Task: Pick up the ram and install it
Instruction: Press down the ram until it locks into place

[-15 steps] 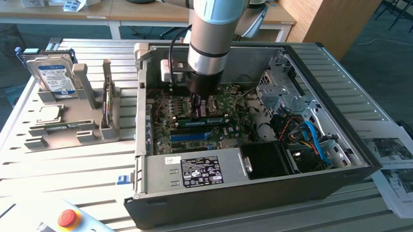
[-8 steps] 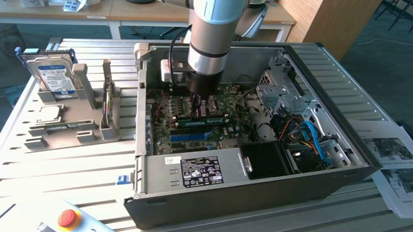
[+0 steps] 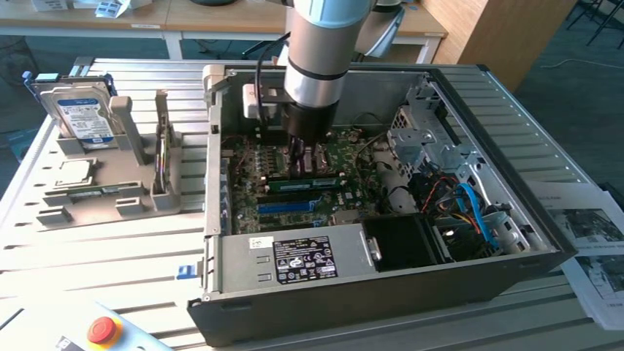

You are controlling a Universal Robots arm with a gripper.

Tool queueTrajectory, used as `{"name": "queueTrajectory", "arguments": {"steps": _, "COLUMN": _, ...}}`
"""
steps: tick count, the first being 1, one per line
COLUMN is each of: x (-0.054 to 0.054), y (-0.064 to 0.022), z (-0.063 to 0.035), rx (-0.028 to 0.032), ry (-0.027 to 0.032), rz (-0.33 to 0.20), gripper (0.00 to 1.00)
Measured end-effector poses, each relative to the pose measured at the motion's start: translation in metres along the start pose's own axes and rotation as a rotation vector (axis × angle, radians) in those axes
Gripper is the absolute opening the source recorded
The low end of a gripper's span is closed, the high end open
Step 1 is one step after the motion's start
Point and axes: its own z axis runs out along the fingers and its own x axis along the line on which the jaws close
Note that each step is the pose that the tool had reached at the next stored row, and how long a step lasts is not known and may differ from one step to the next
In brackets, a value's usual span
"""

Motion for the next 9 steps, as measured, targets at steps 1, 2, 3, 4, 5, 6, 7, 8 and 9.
{"name": "queueTrajectory", "arguments": {"steps": 1, "x": 0.000, "y": 0.0001, "z": -0.0018, "rx": 0.0000, "ry": 0.0000, "rz": 0.000, "gripper": 0.10}}
{"name": "queueTrajectory", "arguments": {"steps": 2, "x": 0.000, "y": 0.0002, "z": -0.0037, "rx": 0.0000, "ry": 0.0000, "rz": 0.000, "gripper": 0.10}}
{"name": "queueTrajectory", "arguments": {"steps": 3, "x": 0.000, "y": 0.0003, "z": -0.0061, "rx": 0.0000, "ry": 0.0000, "rz": 0.000, "gripper": 0.10}}
{"name": "queueTrajectory", "arguments": {"steps": 4, "x": 0.000, "y": 0.0005, "z": -0.0084, "rx": 0.0000, "ry": 0.0000, "rz": 0.000, "gripper": 0.10}}
{"name": "queueTrajectory", "arguments": {"steps": 5, "x": 0.000, "y": 0.0006, "z": -0.0106, "rx": 0.0000, "ry": 0.0000, "rz": 0.000, "gripper": 0.10}}
{"name": "queueTrajectory", "arguments": {"steps": 6, "x": 0.000, "y": 0.0007, "z": -0.0127, "rx": 0.0000, "ry": -0.0001, "rz": 0.000, "gripper": 0.10}}
{"name": "queueTrajectory", "arguments": {"steps": 7, "x": 0.000, "y": 0.0008, "z": -0.0149, "rx": 0.0000, "ry": -0.0001, "rz": 0.000, "gripper": 0.10}}
{"name": "queueTrajectory", "arguments": {"steps": 8, "x": -0.001, "y": 0.0009, "z": -0.0173, "rx": 0.0000, "ry": 0.0000, "rz": 0.000, "gripper": 0.10}}
{"name": "queueTrajectory", "arguments": {"steps": 9, "x": -0.001, "y": 0.0010, "z": -0.0198, "rx": 0.0000, "ry": 0.0000, "rz": 0.000, "gripper": 0.10}}
